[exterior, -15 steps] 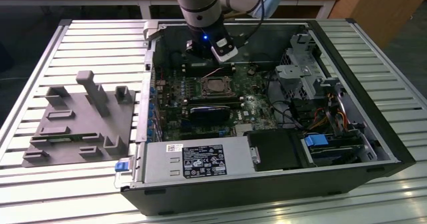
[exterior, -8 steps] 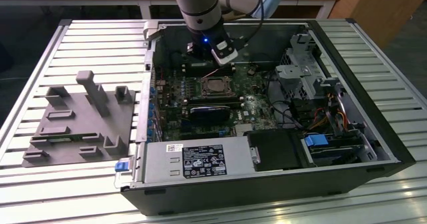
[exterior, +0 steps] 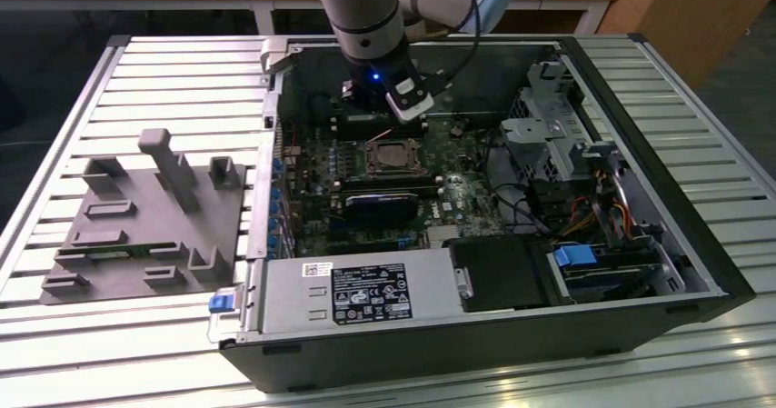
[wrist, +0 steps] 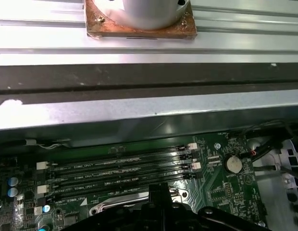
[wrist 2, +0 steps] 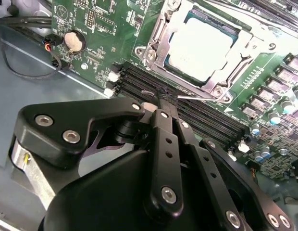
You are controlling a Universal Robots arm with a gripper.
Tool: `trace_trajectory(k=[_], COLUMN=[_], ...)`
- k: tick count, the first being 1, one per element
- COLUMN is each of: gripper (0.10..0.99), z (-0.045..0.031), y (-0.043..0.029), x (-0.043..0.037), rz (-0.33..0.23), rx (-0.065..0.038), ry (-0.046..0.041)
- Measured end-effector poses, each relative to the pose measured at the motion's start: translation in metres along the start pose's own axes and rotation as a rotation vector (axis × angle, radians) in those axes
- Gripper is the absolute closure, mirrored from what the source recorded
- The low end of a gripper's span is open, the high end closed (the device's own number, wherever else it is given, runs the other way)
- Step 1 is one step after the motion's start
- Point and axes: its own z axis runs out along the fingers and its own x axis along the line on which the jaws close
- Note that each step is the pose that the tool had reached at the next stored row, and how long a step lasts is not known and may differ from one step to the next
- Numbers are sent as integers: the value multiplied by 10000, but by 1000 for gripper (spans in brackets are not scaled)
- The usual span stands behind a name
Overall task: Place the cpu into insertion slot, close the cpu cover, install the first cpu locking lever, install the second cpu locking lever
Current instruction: 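Install the first cpu locking lever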
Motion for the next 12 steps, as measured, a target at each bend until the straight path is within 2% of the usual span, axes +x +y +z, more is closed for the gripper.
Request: trace_trajectory(k=[12], gripper=[980], z=[75], y=[-1], x=[15], rz=[642], rx=[156], ry=[-181])
